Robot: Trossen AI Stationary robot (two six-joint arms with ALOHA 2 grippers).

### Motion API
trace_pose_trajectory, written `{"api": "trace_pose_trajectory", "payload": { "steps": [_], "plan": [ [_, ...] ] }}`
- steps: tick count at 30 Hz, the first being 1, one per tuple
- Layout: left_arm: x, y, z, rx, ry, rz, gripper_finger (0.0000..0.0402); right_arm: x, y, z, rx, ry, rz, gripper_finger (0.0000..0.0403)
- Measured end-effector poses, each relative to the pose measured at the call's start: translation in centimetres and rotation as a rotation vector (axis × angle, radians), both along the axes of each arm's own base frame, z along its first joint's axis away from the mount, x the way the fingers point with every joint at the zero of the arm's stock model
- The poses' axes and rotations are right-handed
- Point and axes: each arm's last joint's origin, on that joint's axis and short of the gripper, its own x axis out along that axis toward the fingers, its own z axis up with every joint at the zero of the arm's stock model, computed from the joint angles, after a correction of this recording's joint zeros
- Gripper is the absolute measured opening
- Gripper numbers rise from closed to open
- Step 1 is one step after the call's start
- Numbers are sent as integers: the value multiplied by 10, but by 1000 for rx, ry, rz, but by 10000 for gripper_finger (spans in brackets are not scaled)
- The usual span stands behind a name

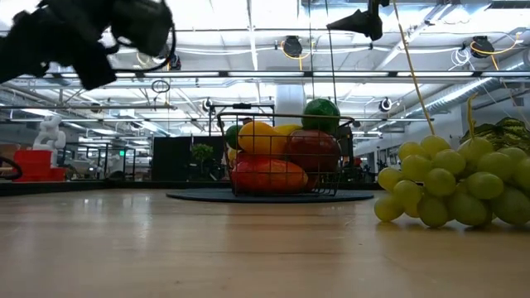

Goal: Build produce basket
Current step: Put the tangerine into the gold wire basket

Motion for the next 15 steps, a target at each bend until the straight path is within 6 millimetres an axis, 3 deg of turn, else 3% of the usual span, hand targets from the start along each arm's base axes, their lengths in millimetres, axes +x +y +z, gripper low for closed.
{"api": "trace_pose_trajectory", "payload": {
  "steps": [7, 15],
  "plan": [
    [-9, -11, -34, -85, 8, -13, 245, 0, 2, 0, -3, 2, 79, 392],
    [-3, -20, -41, -93, -41, 14, 245, 0, 4, -1, 1, 6, 132, 392]
  ]
}}
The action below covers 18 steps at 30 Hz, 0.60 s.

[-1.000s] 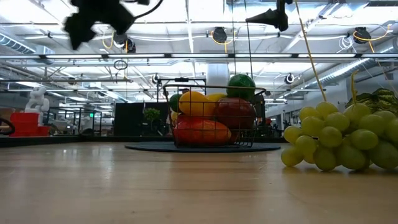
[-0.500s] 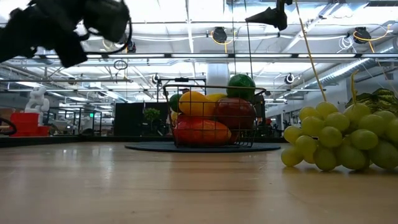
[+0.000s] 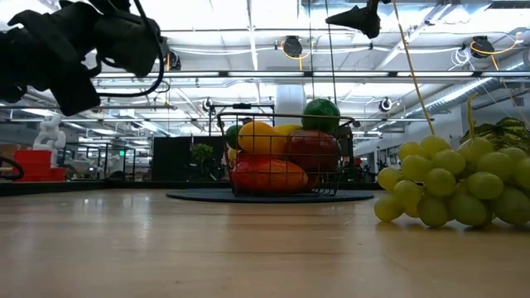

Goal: Build produce basket
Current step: Put the tangerine into the gold wire basket

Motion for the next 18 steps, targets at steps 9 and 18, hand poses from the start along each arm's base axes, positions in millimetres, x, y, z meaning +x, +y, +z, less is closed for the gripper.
{"api": "trace_pose_trajectory", "payload": {
  "steps": [9, 18],
  "plan": [
    [0, -13, -7, 19, 32, 1, 245, 0, 0, 0, -25, 2, 23, 392],
    [-4, -16, -18, 25, 42, 1, 245, 0, 1, 0, -50, 6, 38, 391]
  ]
}}
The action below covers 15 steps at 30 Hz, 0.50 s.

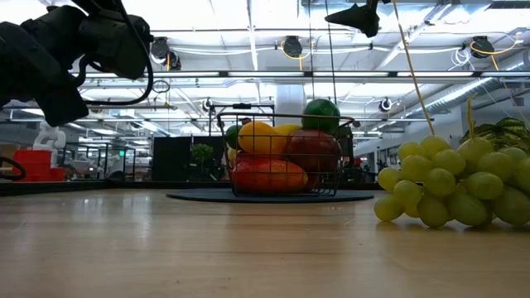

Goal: Build produce basket
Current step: Put the tangerine into the gold wire basket

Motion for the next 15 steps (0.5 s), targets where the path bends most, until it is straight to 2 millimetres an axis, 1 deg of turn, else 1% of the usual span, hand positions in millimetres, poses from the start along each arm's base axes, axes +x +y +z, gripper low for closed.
{"api": "trace_pose_trajectory", "payload": {
  "steps": [3, 7, 11, 15],
  "plan": [
    [1, 0, -1, 13, -18, -7, 231, 0, 0, 0, 0, 2, 0, 391],
    [3, 0, -1, 20, -43, -7, 188, 0, 0, 0, 0, 3, 0, 391],
    [3, 0, -1, 29, -27, 12, 141, 0, 0, 0, 1, 4, 0, 391],
    [3, 0, -1, 31, -21, 21, 114, 0, 0, 0, 1, 4, 1, 391]
  ]
}}
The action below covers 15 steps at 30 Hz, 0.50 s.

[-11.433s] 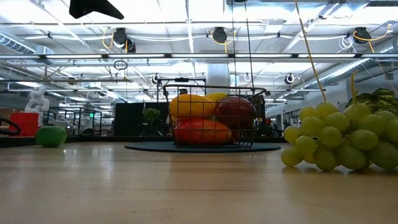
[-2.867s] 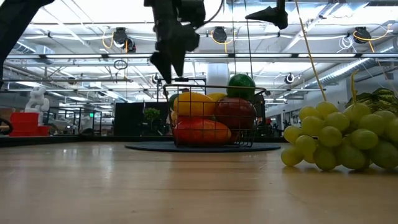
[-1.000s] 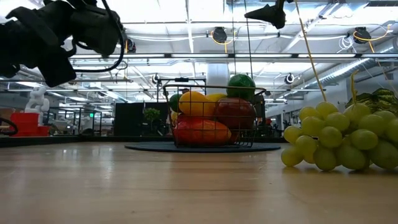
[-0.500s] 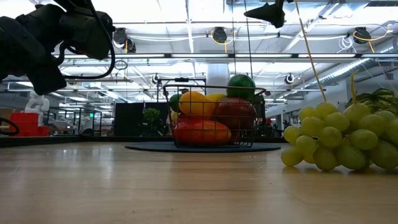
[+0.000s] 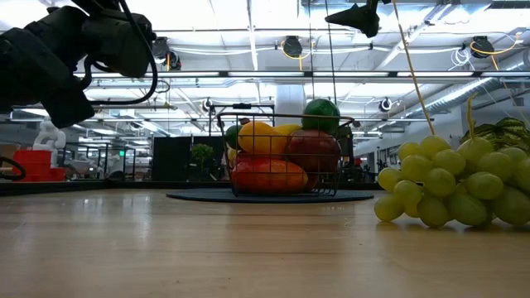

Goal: Build produce basket
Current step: Put the tangerine into the gold wire basket

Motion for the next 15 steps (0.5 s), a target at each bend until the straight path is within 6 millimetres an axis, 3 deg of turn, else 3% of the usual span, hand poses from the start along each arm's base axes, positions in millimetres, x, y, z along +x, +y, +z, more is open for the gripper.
{"api": "trace_pose_trajectory", "payload": {
  "steps": [15],
  "plan": [
    [-1, -1, 0, 3, 10, 2, 108, 0, 1, 0, 6, -1, 25, 391]
  ]
}}
